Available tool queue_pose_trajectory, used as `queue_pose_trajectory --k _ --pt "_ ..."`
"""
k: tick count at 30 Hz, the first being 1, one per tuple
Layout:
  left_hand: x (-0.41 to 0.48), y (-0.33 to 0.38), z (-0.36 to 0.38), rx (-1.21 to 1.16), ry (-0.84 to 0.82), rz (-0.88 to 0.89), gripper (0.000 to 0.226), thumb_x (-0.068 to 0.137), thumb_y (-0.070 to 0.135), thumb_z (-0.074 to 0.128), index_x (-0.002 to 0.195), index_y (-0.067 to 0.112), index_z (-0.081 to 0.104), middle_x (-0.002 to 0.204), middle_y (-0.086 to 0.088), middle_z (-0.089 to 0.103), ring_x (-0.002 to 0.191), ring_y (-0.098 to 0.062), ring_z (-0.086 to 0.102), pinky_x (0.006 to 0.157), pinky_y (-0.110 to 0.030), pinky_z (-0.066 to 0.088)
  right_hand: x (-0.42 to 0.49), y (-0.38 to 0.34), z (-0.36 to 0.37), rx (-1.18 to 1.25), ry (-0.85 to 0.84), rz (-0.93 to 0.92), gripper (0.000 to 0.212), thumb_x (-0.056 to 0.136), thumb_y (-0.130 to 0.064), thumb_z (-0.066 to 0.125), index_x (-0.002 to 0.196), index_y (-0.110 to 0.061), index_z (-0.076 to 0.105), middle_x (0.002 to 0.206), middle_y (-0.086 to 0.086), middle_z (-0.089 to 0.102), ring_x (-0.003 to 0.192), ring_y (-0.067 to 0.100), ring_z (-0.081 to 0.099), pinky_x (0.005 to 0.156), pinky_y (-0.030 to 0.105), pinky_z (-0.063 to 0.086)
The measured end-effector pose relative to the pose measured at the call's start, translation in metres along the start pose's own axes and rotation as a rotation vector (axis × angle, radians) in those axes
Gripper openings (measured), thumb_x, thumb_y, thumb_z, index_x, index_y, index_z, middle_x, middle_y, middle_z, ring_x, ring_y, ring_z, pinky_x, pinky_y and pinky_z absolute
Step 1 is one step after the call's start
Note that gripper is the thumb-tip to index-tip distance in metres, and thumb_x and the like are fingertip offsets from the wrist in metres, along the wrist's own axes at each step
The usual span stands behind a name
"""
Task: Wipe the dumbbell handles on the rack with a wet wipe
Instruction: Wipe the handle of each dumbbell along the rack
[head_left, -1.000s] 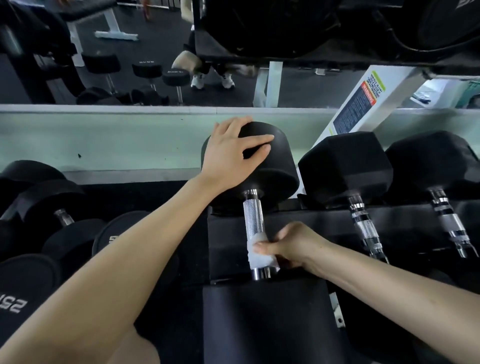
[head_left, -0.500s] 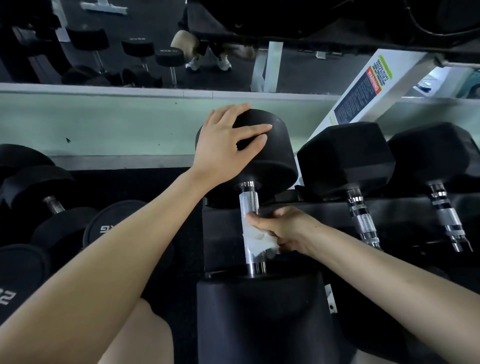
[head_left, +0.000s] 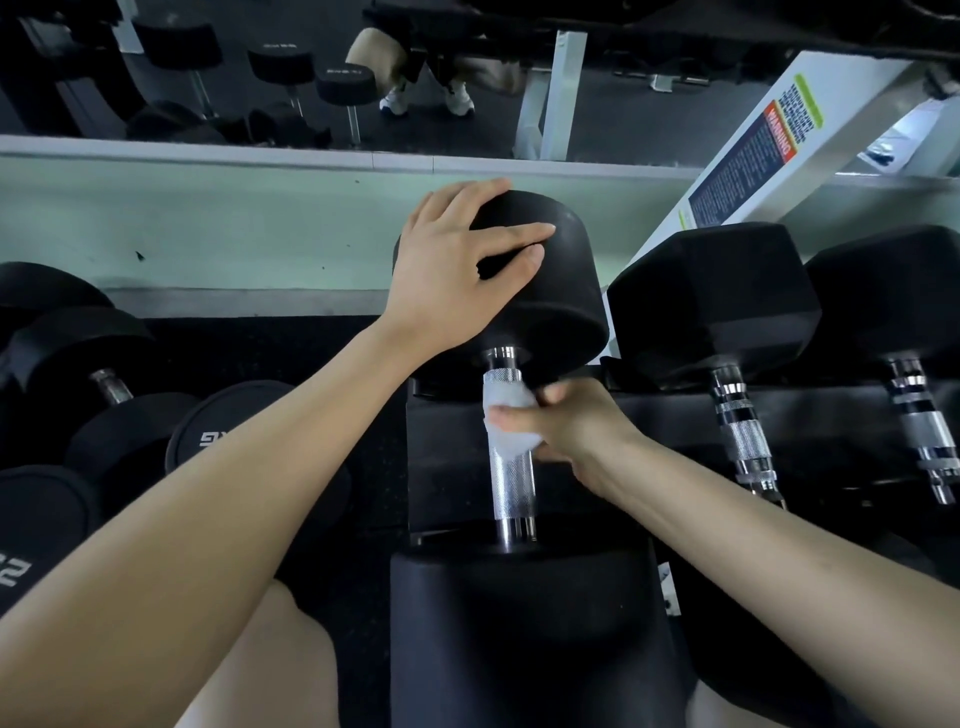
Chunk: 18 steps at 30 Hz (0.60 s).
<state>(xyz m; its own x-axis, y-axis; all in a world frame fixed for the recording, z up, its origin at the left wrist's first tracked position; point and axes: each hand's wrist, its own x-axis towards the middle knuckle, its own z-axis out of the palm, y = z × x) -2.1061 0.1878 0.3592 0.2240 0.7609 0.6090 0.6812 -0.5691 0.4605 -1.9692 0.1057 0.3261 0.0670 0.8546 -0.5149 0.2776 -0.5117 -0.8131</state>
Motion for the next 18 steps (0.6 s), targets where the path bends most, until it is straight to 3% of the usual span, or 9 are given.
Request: queue_pose_trajectory --k 3,7,8,10,12,13,15,18 --pt "0.0 0.0 0.001 -0.008 0.02 0.016 0.033 0.089 0.048 0.045 0.11 0.038 0.069 0.135 0.001 0.053 0.125 -0.023 0.044 0.106 -0.045 0.033 0.011 -0.014 0.008 0.164 0.057 -0.014 0.023 0.067 -0.01 0.084 0.082 -0.006 0.066 0.08 0.005 0.069 0.074 0.021 0.068 0.075 0.034 0.057" --pt "0.0 0.001 0.0 0.001 0.028 0.013 0.034 0.089 0.048 0.044 0.11 0.038 0.069 0.135 0.002 0.053 0.126 -0.022 0.043 0.107 -0.042 0.032 0.011 -0.015 0.013 0.394 0.082 0.069 0.029 0.069 -0.005 0.082 0.093 -0.008 0.065 0.084 0.003 0.068 0.08 0.021 0.066 0.079 0.033 0.055" --pt "0.0 0.001 0.0 0.003 0.025 0.011 0.034 0.089 0.048 0.044 0.111 0.038 0.068 0.136 0.002 0.053 0.127 -0.022 0.043 0.108 -0.041 0.032 0.011 -0.013 0.013 0.464 0.079 0.089 0.028 0.07 -0.006 0.081 0.092 -0.01 0.064 0.084 0.003 0.066 0.078 0.021 0.065 0.073 0.031 0.055" --pt "0.0 0.001 0.0 0.002 0.012 0.006 0.035 0.089 0.049 0.042 0.111 0.038 0.068 0.137 0.003 0.052 0.128 -0.021 0.042 0.109 -0.04 0.03 0.012 -0.013 0.009 0.825 0.061 0.207 0.028 0.071 -0.005 0.077 0.089 -0.015 0.059 0.082 0.002 0.061 0.071 0.02 0.059 0.059 0.026 0.05" --pt "-0.001 0.002 0.0 0.003 -0.004 -0.002 0.036 0.089 0.049 0.042 0.112 0.039 0.068 0.138 0.003 0.051 0.128 -0.021 0.041 0.11 -0.04 0.029 0.012 -0.015 0.006 0.981 0.021 0.226 0.032 0.07 -0.008 0.078 0.098 -0.009 0.061 0.091 0.005 0.067 0.077 0.02 0.064 0.072 0.03 0.054" --pt "-0.001 0.002 0.0 0.002 -0.005 -0.001 0.036 0.089 0.049 0.042 0.112 0.039 0.068 0.138 0.004 0.051 0.128 -0.021 0.041 0.109 -0.04 0.029 0.008 -0.017 0.005 0.89 -0.018 0.165 0.032 0.074 -0.014 0.078 0.101 -0.005 0.064 0.095 0.008 0.07 0.08 0.019 0.067 0.079 0.033 0.055" --pt "0.0 0.002 0.0 -0.004 0.004 0.003 0.036 0.089 0.049 0.043 0.111 0.038 0.068 0.137 0.003 0.052 0.127 -0.022 0.042 0.108 -0.041 0.031 0.002 -0.015 0.001 0.793 -0.071 0.125 0.018 0.086 -0.018 0.067 0.094 -0.002 0.064 0.088 0.009 0.069 0.077 0.019 0.066 0.077 0.033 0.054" --pt "0.0 0.001 0.0 -0.016 0.013 0.01 0.035 0.089 0.048 0.043 0.111 0.037 0.069 0.137 0.002 0.052 0.127 -0.021 0.042 0.108 -0.042 0.031 -0.002 -0.006 -0.005 0.757 -0.062 0.109 0.012 0.093 -0.003 0.05 0.085 -0.005 0.06 0.082 0.009 0.063 0.073 0.018 0.061 0.07 0.028 0.05"
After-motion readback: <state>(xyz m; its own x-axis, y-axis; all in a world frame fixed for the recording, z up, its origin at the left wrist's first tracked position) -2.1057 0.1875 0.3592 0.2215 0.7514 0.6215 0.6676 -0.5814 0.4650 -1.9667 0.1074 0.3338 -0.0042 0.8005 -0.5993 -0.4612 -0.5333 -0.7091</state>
